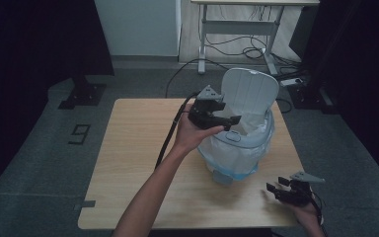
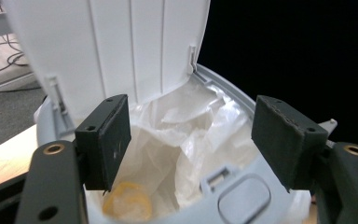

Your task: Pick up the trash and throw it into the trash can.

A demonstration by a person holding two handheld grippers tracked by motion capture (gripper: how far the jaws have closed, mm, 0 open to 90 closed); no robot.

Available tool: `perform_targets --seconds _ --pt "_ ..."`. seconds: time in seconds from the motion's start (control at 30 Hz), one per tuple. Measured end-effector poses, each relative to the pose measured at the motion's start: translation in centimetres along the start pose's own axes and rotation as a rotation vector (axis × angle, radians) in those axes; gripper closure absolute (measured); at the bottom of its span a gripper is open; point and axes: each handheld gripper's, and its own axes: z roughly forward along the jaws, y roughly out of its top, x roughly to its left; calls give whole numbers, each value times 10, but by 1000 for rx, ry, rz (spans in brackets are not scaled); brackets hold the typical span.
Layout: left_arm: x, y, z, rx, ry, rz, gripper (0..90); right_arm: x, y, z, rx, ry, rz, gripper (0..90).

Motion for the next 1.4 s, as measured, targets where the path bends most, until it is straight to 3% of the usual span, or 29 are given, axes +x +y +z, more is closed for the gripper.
perform_targets --seconds 0.17,0.5,0.63,0.8,1.1,1.4 --pt "2 -14 -17 0 2 20 265 0 0 0 2 -1 0 329" --pt "7 -48 -54 -33 21 14 259 0 -1 1 4 -5 -4 329" --pt "7 -67 -63 -11 46 29 253 1 -1 1 3 -7 -3 329" --pt "10 -93 -74 -22 52 1 253 2 -1 1 6 -7 -6 329" --pt "15 -150 -82 5 90 -38 254 3 -2 2 12 -6 -10 329" --pt "23 -203 -83 65 139 -91 253 3 -2 4 20 -9 -17 329"
